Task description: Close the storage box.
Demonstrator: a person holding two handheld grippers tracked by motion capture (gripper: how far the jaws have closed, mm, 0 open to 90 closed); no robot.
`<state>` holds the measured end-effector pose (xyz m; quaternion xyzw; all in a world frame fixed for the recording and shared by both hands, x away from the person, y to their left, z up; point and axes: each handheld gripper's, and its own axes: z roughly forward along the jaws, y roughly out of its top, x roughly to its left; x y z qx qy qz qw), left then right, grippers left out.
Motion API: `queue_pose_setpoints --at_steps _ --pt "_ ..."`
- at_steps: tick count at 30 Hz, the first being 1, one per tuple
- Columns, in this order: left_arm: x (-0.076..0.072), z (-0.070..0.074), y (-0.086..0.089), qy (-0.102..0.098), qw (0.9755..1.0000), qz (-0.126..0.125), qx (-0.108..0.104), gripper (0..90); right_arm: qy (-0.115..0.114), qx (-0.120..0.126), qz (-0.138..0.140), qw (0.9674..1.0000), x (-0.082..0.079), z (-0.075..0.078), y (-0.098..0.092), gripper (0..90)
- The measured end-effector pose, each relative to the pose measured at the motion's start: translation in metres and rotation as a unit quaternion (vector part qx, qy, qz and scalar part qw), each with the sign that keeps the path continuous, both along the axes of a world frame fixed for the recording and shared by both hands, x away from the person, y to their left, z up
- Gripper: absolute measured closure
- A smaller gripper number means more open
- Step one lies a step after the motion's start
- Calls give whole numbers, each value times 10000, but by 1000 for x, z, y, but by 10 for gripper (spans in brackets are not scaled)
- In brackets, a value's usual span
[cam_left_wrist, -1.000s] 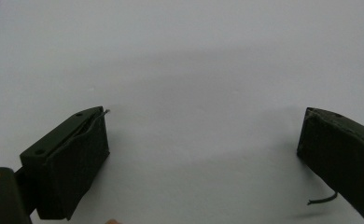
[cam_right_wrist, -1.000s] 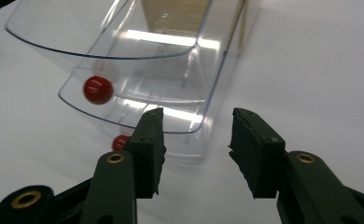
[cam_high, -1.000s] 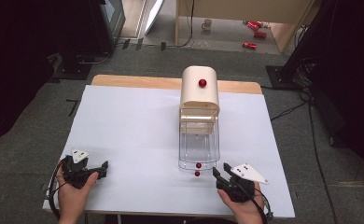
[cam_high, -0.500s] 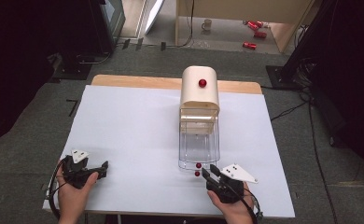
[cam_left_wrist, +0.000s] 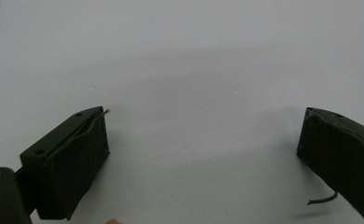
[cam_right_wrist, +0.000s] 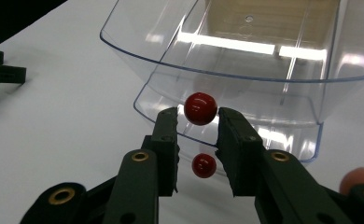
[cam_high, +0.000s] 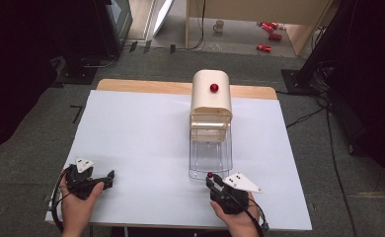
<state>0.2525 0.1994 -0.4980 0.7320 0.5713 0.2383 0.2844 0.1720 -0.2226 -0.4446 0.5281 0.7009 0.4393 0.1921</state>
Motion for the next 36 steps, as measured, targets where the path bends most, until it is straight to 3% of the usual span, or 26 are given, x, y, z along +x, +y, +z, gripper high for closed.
queue_pose_setpoints --at_steps 4,17,36 --pt "0 0 0 0 10000 -1 0 19 -40 -130 -109 9998 1 -2 4 734" --pt "0 0 0 -5 10000 6 -5 19 -75 -60 -137 9999 0 1 3 750" --pt "0 0 0 -4 10000 6 -6 19 -123 82 -161 9998 5 24 2 750"
